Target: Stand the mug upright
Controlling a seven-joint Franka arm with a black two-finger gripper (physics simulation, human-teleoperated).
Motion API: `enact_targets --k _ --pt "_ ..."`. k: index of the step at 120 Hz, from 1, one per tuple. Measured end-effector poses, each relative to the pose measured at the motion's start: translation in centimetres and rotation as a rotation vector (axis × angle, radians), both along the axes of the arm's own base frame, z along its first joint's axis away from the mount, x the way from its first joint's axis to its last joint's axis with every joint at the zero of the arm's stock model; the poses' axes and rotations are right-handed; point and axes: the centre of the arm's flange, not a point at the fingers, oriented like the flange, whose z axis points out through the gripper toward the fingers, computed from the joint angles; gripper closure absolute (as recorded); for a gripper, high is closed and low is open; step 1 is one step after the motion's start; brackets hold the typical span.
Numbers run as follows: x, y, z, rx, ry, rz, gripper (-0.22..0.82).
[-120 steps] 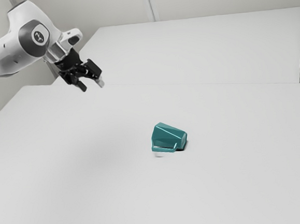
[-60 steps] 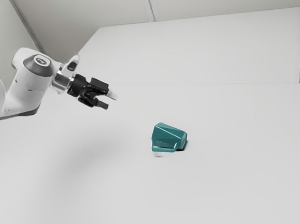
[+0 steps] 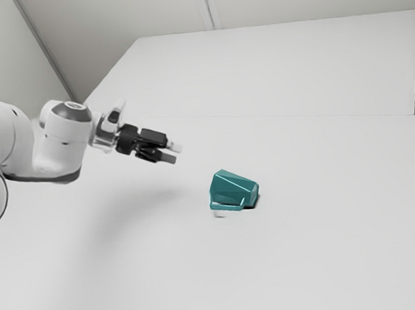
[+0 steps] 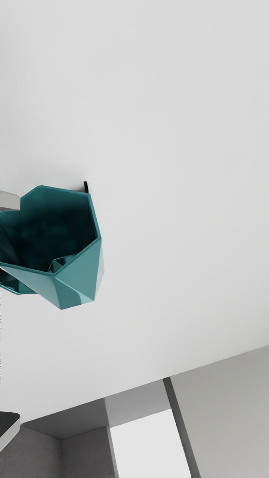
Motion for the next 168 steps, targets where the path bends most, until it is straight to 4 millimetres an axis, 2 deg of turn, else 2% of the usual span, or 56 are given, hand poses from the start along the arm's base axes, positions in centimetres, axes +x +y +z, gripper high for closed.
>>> enact_targets --k 29,53,101,120,137,153,168 --pt "-0.2 -2.2 -2.7 -0.053 -0.021 -0.048 0.02" --pt "-1.0 -4.4 -5.1 -0.097 -0.021 -0.073 0.02" --pt "-0.9 -6.6 -7.9 -0.121 -0.039 -0.104 0.02" --pt "-0.5 -7.5 -9.1 -0.132 -0.042 -0.110 0.02" --pt "0.3 -8.5 -9.3 -0.140 -0.062 -0.123 0.03" --pt "0.5 -9.1 -9.8 -0.151 -0.067 -0.125 0.07" --pt "0.5 -9.4 -10.2 -0.165 -0.068 -0.119 0.19"
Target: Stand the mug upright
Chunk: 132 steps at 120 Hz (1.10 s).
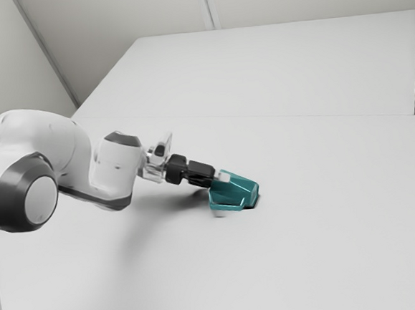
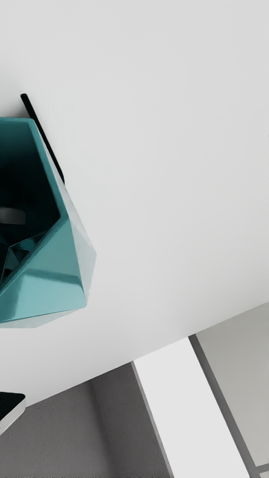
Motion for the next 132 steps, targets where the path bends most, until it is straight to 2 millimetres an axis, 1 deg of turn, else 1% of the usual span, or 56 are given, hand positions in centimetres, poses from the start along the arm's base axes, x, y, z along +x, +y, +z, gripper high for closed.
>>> enact_targets --k 18,27,58,75,97,113,124,132 --pt "0.1 -0.2 -0.1 -0.008 -0.006 0.002 0.39" --pt "0.1 -0.3 0.0 -0.010 -0.010 0.000 0.47" --pt "-0.1 -0.7 0.2 -0.033 -0.015 -0.010 0.67" --pt "-0.1 -1.1 0.4 -0.058 -0.021 -0.015 0.74" --pt "0.0 -2.0 1.7 -0.094 -0.057 -0.031 0.76" --pt "0.0 -2.6 4.4 -0.116 -0.112 -0.044 0.78" --pt "0.1 -2.7 6.8 -0.115 -0.159 -0.044 0.78" --pt "0.0 -3.0 7.9 -0.092 -0.181 -0.048 0.78"
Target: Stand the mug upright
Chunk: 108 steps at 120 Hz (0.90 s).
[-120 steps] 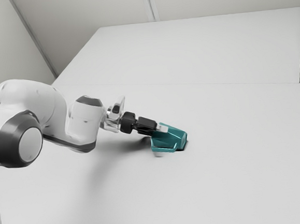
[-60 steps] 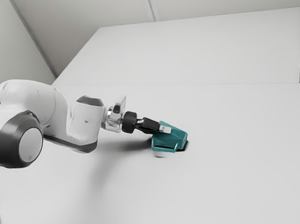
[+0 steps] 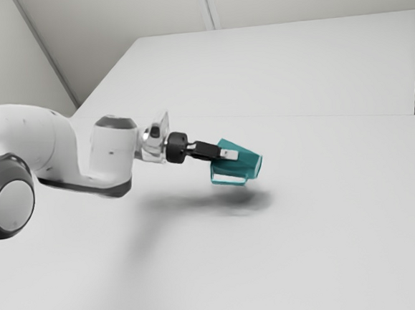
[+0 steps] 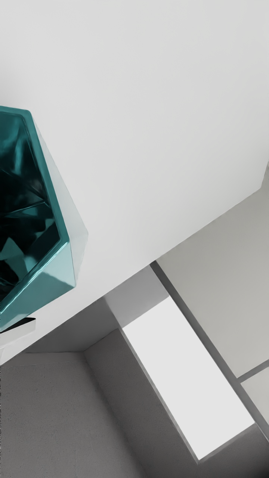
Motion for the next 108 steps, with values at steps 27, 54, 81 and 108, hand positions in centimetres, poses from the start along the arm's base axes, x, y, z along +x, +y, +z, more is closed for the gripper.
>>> enact_targets --k 27,54,81,108 --pt "-0.5 -1.1 2.6 0.184 -0.059 -0.006 0.79" --pt "-0.3 -0.2 6.8 0.441 -0.152 0.002 0.79" --pt "1.1 1.5 10.2 0.758 -0.215 -0.025 0.79" --pt "1.6 2.7 10.2 1.004 -0.185 -0.032 0.79"
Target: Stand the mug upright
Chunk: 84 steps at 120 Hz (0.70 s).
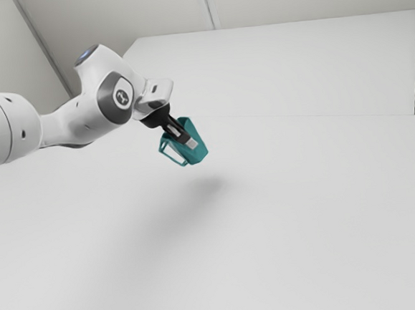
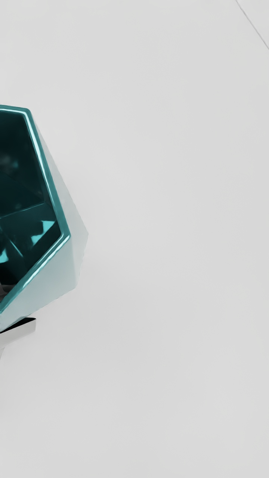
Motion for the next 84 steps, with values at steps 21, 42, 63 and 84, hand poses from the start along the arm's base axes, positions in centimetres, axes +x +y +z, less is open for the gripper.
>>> enact_targets --k 21,42,63,84 --pt "0.1 1.0 -0.6 0.102 0.025 0.062 0.79" --pt "0.2 2.2 -1.3 0.160 0.049 0.140 0.79" --pt "0.4 3.3 -1.8 0.205 0.065 0.212 0.79" --pt "0.9 4.1 -3.0 0.215 0.086 0.283 0.79"
